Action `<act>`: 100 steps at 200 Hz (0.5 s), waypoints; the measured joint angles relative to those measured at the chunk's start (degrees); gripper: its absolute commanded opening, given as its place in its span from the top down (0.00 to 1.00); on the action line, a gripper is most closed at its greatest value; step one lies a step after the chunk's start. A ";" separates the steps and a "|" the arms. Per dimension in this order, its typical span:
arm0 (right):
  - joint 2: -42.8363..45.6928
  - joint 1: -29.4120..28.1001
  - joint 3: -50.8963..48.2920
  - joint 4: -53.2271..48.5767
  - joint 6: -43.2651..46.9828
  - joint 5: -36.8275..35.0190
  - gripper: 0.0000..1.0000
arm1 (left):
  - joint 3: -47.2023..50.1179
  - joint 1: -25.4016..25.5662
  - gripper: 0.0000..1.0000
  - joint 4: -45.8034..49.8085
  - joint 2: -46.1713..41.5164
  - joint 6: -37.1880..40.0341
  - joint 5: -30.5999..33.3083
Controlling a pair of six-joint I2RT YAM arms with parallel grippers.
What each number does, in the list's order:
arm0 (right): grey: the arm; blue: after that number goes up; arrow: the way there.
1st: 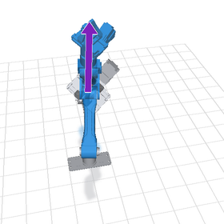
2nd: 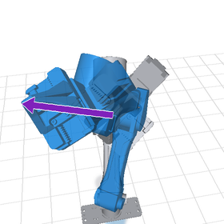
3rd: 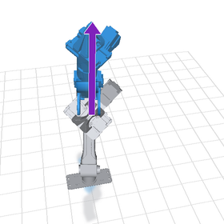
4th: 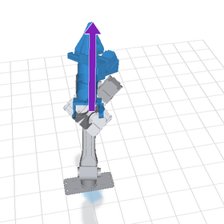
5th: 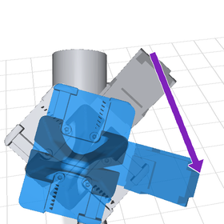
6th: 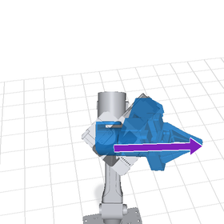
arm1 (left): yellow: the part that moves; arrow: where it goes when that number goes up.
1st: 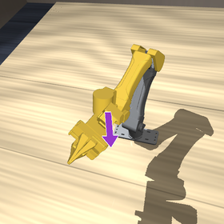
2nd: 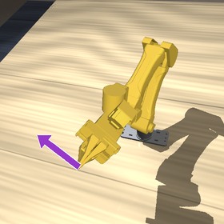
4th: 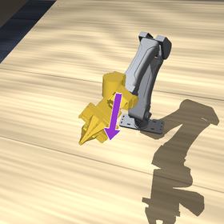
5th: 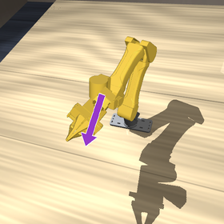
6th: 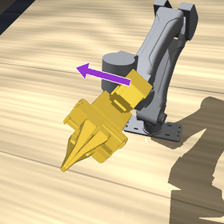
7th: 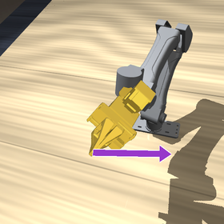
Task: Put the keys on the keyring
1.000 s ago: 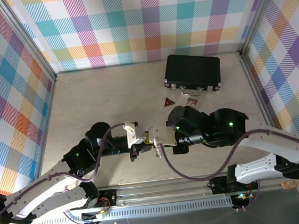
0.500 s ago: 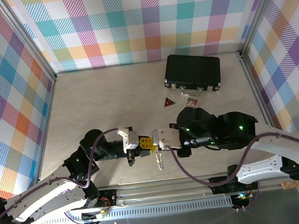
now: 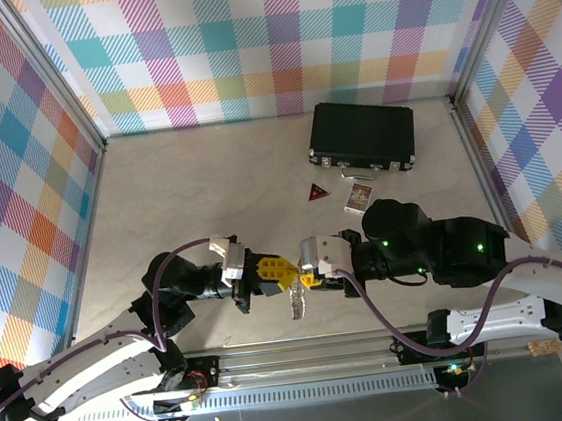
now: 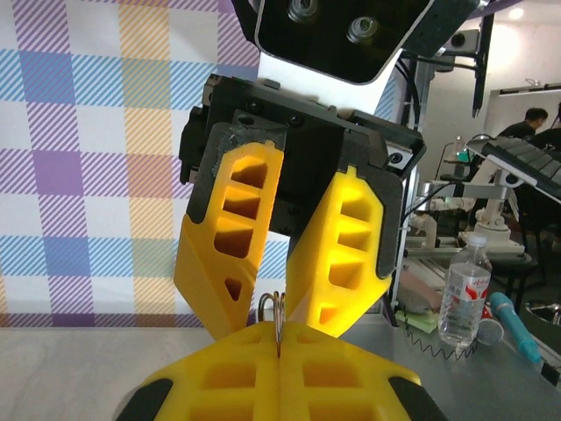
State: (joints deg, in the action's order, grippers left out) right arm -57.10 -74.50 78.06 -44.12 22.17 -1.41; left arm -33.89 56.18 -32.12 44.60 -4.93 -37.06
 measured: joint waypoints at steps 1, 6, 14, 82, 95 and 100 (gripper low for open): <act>0.09 -0.02 -0.09 0.11 0.00 0.00 0.80 | 0.00 0.00 1.00 -0.02 0.00 -0.02 0.00; 0.31 -0.09 -0.37 0.48 -0.31 -0.02 0.81 | 0.00 0.00 1.00 -0.26 0.00 -0.09 -0.11; 0.68 -0.11 -0.81 1.07 -0.44 0.02 0.81 | 0.00 0.00 1.00 -0.59 0.00 -0.26 -0.31; 2.01 -0.15 -2.25 2.43 -1.22 0.13 0.75 | 0.02 0.00 1.00 -3.08 -0.11 -1.73 -0.94; 2.27 -0.17 -2.60 2.27 -1.25 0.17 0.76 | 0.02 0.00 1.00 -4.00 -0.37 -1.77 -1.05; 2.32 -0.17 -2.64 2.23 -1.20 0.20 0.77 | 0.02 0.00 1.00 -4.17 -0.50 -1.79 -1.07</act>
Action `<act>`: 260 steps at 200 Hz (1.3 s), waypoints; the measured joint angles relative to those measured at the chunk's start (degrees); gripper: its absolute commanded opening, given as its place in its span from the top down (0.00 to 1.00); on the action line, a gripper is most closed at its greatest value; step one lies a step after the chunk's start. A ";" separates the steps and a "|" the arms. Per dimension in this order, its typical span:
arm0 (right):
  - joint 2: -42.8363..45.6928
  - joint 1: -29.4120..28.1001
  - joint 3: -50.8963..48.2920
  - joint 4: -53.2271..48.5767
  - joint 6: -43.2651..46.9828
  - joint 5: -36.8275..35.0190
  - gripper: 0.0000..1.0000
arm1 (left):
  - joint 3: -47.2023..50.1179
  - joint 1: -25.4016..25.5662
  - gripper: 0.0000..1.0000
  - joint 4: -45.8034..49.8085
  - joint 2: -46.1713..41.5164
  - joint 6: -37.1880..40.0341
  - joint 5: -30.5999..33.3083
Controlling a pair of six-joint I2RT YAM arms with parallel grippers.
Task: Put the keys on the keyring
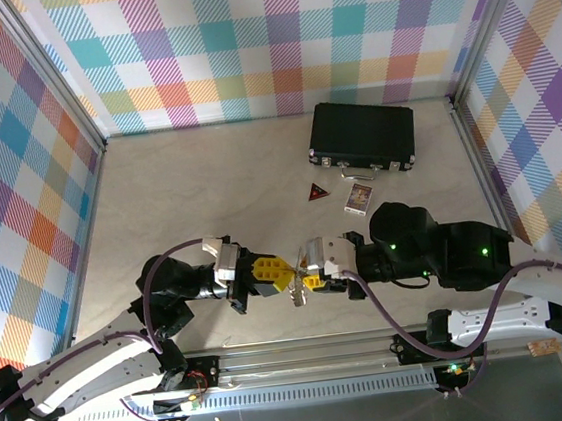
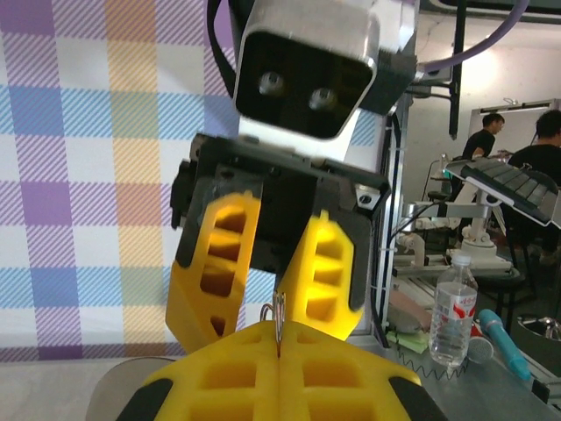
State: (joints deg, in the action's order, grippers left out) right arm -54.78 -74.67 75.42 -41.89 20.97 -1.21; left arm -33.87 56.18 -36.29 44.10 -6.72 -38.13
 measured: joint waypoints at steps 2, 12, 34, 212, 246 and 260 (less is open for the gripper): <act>0.02 0.00 0.00 -0.07 -0.07 0.00 0.78 | 0.00 0.00 1.00 -0.09 -0.09 -0.02 -0.02; 0.11 0.02 0.00 -0.13 -0.28 0.02 0.81 | 0.00 0.00 1.00 -0.33 -0.31 -0.15 -0.04; 0.42 0.00 0.00 -0.15 -0.44 0.24 0.83 | 0.00 0.00 1.00 -0.83 -0.35 -0.39 -0.35; -0.66 0.00 0.00 7.15 -1.40 5.22 0.79 | 0.72 0.00 1.00 1.57 -1.55 0.81 -0.81; -1.53 0.00 0.11 7.19 -1.90 5.38 0.98 | 1.11 0.00 1.00 3.54 -3.04 1.90 -0.20; -1.97 0.00 0.76 6.69 -1.86 5.25 1.00 | 1.11 -0.02 1.00 4.20 -3.45 2.51 0.11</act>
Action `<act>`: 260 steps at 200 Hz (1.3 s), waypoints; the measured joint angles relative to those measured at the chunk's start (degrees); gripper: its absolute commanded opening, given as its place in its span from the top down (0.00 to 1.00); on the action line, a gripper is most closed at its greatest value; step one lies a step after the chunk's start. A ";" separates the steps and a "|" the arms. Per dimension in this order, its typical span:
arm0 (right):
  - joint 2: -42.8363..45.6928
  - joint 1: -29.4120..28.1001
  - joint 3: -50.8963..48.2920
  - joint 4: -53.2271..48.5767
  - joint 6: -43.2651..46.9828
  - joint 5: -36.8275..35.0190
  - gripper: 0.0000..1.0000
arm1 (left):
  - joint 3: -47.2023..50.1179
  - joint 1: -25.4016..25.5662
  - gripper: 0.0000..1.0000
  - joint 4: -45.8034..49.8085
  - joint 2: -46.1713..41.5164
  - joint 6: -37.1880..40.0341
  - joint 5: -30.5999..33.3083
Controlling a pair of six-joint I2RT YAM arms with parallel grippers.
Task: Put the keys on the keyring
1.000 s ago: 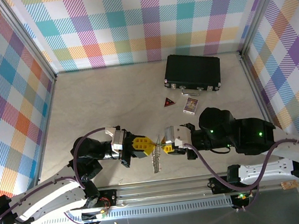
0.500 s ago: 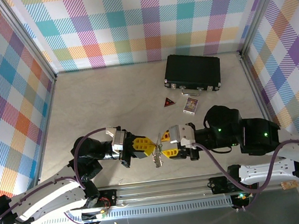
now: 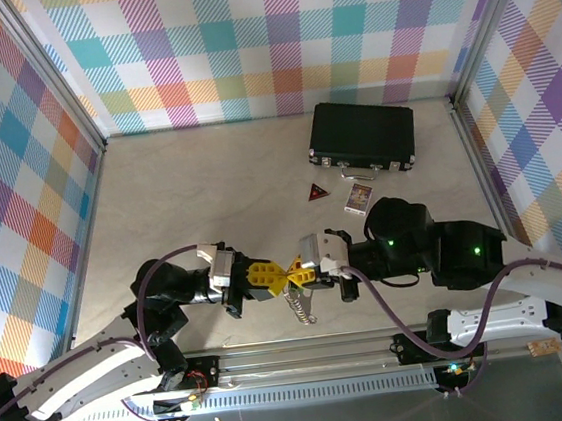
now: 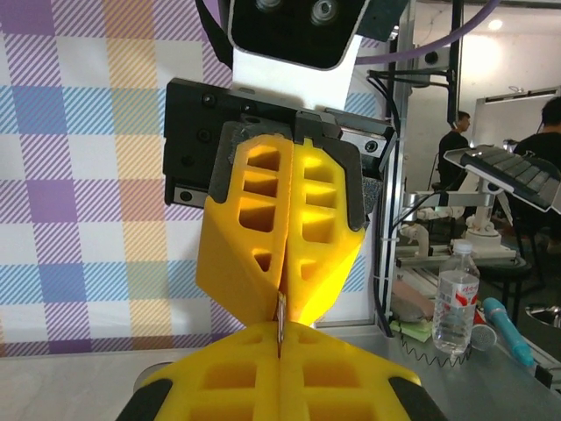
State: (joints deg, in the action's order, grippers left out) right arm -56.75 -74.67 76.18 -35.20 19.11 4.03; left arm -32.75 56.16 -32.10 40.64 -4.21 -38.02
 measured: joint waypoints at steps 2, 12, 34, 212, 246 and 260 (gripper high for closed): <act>-0.13 0.00 0.11 -0.11 -0.13 -0.09 1.00 | 0.00 0.00 1.00 0.15 -0.09 0.09 0.13; -0.61 0.00 0.72 -0.90 -0.02 -0.48 1.00 | -0.02 0.00 1.00 1.20 -0.48 0.94 0.55; -2.27 0.00 2.71 -4.33 0.94 -2.36 1.00 | -2.05 0.02 0.88 9.35 -1.55 4.74 3.17; -6.27 0.09 7.15 -12.11 3.76 -5.42 0.78 | -7.56 0.24 1.00 26.69 -4.50 10.93 5.42; -4.22 0.09 5.92 -8.72 2.36 -3.52 0.77 | -6.64 0.24 1.00 19.67 -4.13 7.76 2.71; -3.41 0.09 5.31 -7.85 2.14 -2.58 0.70 | -6.29 0.24 1.00 18.10 -4.00 6.91 2.03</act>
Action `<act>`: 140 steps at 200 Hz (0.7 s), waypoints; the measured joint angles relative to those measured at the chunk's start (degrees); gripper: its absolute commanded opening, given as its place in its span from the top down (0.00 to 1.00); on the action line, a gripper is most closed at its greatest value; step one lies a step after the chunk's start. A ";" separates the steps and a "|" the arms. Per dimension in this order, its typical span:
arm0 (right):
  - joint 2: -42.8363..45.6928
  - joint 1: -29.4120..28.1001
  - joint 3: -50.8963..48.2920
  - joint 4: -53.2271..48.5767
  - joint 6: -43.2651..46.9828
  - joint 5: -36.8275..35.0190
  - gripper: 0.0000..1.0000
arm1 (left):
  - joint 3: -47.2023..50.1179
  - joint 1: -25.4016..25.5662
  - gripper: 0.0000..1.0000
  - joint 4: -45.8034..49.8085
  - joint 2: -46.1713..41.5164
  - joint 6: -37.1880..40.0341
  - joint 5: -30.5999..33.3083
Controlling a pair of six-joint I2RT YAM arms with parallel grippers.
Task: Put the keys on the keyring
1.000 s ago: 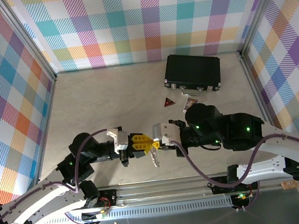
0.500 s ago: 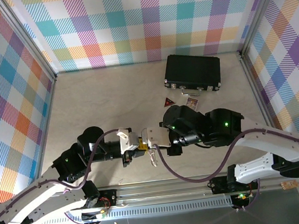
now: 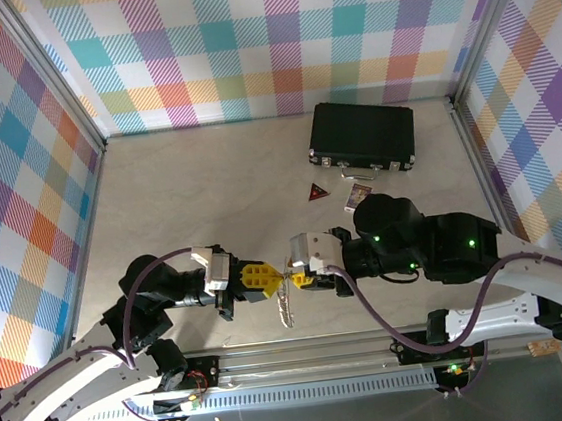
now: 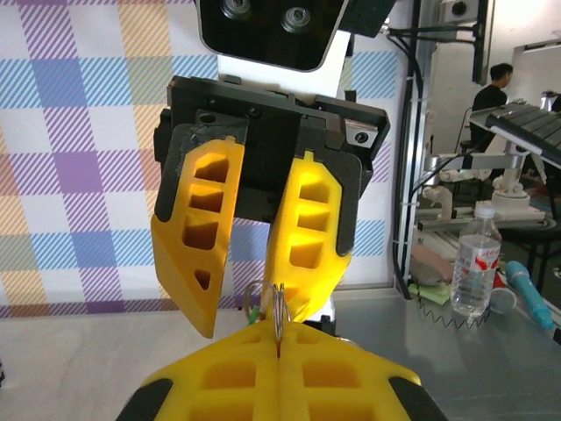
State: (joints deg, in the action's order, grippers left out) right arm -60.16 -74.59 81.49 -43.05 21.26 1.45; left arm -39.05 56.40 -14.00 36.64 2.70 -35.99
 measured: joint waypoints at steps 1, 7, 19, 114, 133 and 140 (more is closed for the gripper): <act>0.02 0.00 -0.04 0.04 0.02 0.04 0.70 | 0.02 0.00 1.00 -0.07 0.00 -0.02 0.00; 0.35 0.00 -0.20 0.31 -0.22 0.52 0.68 | 0.26 0.00 1.00 -0.68 0.00 -0.33 -0.09; 0.87 0.04 -0.31 0.76 -0.68 1.27 0.67 | 0.83 0.00 1.00 -1.81 0.04 -0.74 -0.26; 1.20 0.35 -0.50 1.22 -1.27 2.75 0.99 | 2.08 0.00 1.00 -7.56 0.98 -4.22 -2.25; 0.63 0.57 -0.50 1.09 -1.22 3.17 0.99 | 2.27 0.00 1.00 -8.59 0.96 -4.94 -2.58; 0.31 0.72 -0.50 1.05 -1.25 3.43 0.99 | 2.40 -0.02 1.00 -8.72 0.94 -5.09 -2.60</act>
State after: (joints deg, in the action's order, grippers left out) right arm -59.86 -73.87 80.99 -42.00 20.01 4.89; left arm -36.64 56.38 -22.72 37.58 -2.39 -38.59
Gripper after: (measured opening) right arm 0.056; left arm 0.063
